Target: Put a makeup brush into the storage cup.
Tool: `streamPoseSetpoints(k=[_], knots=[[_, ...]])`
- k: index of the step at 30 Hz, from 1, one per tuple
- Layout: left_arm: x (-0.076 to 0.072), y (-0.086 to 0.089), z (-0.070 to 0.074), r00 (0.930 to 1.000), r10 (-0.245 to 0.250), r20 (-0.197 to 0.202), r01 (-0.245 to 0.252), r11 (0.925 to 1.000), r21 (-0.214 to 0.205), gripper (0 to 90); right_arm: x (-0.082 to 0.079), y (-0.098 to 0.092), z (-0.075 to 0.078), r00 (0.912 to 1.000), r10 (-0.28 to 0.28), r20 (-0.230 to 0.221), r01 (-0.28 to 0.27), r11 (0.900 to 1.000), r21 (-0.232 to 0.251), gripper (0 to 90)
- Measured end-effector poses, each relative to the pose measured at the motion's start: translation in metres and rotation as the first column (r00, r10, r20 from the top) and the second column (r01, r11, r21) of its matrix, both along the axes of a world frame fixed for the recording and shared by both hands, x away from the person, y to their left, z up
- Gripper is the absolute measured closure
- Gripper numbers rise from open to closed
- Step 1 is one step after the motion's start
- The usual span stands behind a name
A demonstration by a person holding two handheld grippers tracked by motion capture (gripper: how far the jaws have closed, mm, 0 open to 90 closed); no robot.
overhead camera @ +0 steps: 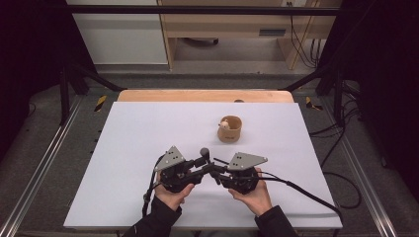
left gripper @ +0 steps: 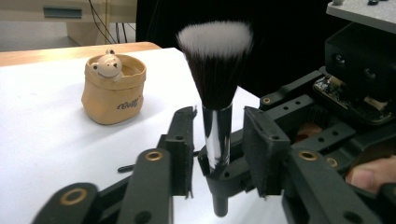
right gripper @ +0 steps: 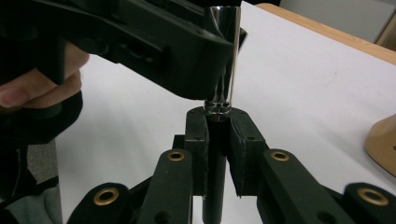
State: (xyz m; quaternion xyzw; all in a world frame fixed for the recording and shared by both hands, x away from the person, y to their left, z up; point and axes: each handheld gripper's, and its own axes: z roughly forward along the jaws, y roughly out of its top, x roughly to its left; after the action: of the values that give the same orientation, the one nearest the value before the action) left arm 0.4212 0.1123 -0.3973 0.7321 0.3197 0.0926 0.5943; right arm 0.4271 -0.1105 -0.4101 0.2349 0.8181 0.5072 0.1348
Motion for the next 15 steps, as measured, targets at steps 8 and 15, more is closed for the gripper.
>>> streamPoseSetpoints(k=[8,15], knots=[[0.0,0.014,0.003,0.9996,-0.011,0.025,0.01,0.9998,0.015,42.6,0.003,-0.005,0.002,0.9994,-0.035,0.004,0.035,0.9994,-0.006,79.3],[0.0,0.023,0.004,0.9989,-0.009,0.046,0.007,0.9992,0.039,32.3,0.005,-0.012,0.003,0.9983,-0.058,0.008,0.058,0.9983,0.003,79.2]])
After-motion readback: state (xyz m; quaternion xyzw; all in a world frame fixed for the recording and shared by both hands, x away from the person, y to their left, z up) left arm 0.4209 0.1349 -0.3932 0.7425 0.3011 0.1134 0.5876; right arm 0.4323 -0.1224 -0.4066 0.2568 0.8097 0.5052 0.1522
